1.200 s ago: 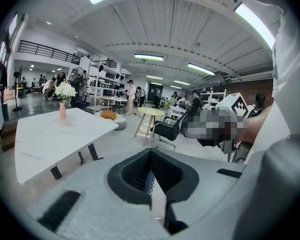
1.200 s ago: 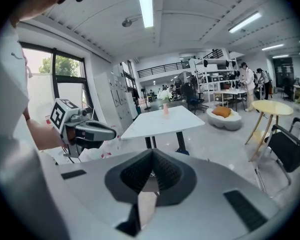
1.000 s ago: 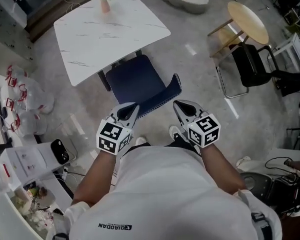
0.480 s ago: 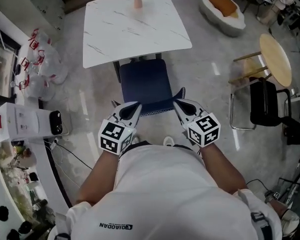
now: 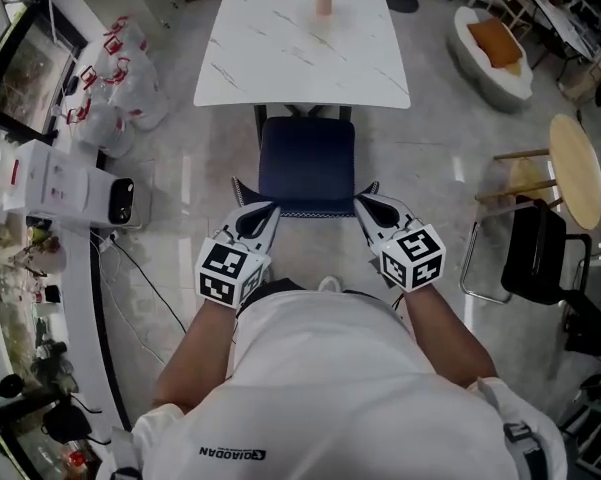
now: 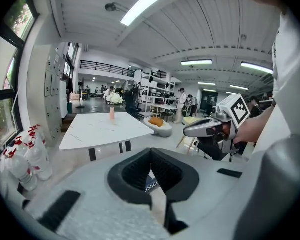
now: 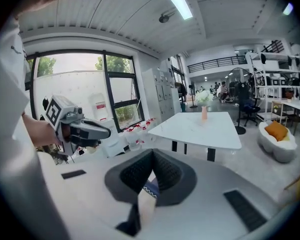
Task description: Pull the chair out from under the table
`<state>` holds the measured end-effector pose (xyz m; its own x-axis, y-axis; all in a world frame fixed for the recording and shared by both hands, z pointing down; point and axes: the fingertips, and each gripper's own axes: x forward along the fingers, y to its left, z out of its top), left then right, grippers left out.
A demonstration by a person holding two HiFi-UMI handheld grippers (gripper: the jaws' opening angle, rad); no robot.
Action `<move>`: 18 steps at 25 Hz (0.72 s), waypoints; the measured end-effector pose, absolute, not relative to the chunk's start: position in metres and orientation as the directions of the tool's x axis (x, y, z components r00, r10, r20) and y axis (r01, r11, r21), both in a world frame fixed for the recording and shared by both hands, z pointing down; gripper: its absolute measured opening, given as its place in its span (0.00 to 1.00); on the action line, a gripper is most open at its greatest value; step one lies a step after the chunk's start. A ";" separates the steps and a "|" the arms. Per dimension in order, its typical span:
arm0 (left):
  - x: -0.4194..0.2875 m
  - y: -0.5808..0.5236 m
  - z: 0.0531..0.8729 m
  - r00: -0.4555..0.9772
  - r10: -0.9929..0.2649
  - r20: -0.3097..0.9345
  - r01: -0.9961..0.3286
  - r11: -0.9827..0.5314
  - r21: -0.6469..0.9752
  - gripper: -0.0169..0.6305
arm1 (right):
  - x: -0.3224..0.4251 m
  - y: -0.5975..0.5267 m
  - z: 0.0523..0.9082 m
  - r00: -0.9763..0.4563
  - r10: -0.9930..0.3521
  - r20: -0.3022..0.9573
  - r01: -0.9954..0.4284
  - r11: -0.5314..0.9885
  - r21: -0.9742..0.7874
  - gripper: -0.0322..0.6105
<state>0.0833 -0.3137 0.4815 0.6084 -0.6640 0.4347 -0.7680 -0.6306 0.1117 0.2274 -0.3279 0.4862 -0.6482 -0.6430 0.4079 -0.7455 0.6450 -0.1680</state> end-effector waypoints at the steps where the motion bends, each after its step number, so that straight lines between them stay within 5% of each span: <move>1: 0.083 -0.310 0.481 0.601 -0.671 0.435 -0.774 -0.623 0.109 0.04 | 0.228 -0.327 0.485 -0.655 -0.638 0.405 -0.739 0.652 -0.168 0.06; 18: 0.067 -0.304 0.473 0.643 -0.636 0.427 -0.736 -0.667 0.116 0.04 | 0.200 -0.312 0.474 -0.634 -0.671 0.385 -0.762 0.629 -0.158 0.08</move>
